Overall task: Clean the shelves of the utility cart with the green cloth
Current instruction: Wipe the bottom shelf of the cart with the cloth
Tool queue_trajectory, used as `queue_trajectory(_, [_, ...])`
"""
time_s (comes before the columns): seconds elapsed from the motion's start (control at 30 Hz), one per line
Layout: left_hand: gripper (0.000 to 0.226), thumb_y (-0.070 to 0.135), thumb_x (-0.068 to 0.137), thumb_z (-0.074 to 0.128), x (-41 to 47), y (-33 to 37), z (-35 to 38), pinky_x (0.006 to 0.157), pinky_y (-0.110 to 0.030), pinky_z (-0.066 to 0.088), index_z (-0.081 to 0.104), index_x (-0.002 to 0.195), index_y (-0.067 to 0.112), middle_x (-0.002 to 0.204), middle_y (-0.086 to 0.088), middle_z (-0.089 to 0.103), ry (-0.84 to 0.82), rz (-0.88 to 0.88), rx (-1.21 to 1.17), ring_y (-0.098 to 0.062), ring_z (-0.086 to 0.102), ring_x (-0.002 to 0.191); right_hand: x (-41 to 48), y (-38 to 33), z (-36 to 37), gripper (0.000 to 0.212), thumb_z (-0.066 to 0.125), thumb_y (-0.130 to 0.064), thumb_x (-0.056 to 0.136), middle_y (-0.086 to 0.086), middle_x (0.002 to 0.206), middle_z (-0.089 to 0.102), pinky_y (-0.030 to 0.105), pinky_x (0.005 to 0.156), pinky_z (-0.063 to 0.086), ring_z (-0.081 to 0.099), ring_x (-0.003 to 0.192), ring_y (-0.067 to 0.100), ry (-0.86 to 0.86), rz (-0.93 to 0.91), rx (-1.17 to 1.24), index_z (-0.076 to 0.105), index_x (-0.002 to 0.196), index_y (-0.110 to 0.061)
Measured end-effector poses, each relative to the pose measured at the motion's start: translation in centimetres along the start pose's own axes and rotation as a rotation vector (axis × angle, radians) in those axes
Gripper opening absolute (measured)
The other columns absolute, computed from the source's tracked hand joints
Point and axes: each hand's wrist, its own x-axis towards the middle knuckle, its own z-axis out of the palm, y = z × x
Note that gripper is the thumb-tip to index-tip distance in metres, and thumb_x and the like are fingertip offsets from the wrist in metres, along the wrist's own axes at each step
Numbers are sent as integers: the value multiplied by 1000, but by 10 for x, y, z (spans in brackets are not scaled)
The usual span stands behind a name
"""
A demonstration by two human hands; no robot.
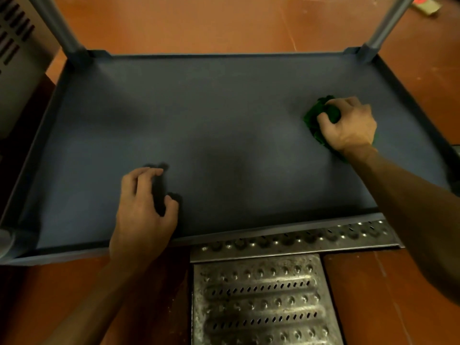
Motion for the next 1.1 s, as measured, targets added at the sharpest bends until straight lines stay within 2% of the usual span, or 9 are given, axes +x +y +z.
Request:
queue_trajectory(0.13, [47,12,87,70,0,2,1,97,-25,36,53,131,7,136,-13,45,-20,24,3,-22,51,118,5,-15,-3,68,41,-81,78,10,115,60,45,80,51,56,105,40,-45,78,-82,65,106,-25])
queue_trajectory(0.27, [49,13,87,70,-3,2,1,99,-25,35,52,132,9,139,-10,43,-44,20,1,-19,48,122,8,-31,-1,50,49,-67,73,7,100,69,41,80,51,63,96,37,-71,81,-65,65,90,-24])
queue_trajectory(0.4, [50,15,87,70,-4,2,2,92,-8,29,52,132,10,140,-9,43,-43,63,8,-5,39,119,6,-54,1,41,50,-59,72,8,93,71,38,79,50,64,94,37,-113,94,-32,63,84,-22])
queue_trajectory(0.53, [51,17,86,70,-3,2,2,95,-16,32,51,133,11,140,-8,42,-56,54,7,-7,41,119,0,-88,7,38,46,-59,78,10,96,71,37,75,47,64,96,38,-129,19,-33,62,82,-24])
queue_trajectory(0.77, [51,15,85,70,-4,1,3,96,-21,36,51,132,10,139,-10,45,-54,60,-7,-19,50,121,-19,-154,16,44,45,-57,85,8,102,72,36,77,48,64,100,34,-166,-133,7,71,96,-22])
queue_trajectory(0.87, [53,16,85,69,-4,2,3,95,-23,38,50,134,10,138,-9,45,-23,56,-22,-8,45,116,-32,-182,23,42,44,-56,86,8,98,72,34,72,46,65,97,32,-163,-267,25,67,88,-21])
queue_trajectory(0.97, [57,17,87,69,-4,2,3,91,-14,36,46,138,10,137,-9,44,5,57,-40,6,35,108,-42,-207,30,38,43,-56,85,6,86,71,32,66,42,65,89,31,-138,-369,104,54,73,-22])
queue_trajectory(1.03, [59,17,87,70,-4,2,3,94,-12,35,43,140,10,138,-9,43,16,56,-43,4,37,110,-48,-220,34,39,42,-55,84,3,77,68,29,62,38,66,82,29,-136,-397,148,52,69,-20])
queue_trajectory(1.1, [60,18,87,70,-4,1,3,97,-19,36,43,141,11,138,-9,42,23,48,-49,-8,44,119,-55,-233,35,40,45,-54,86,2,76,68,29,61,34,65,82,27,-140,-410,178,54,69,-19])
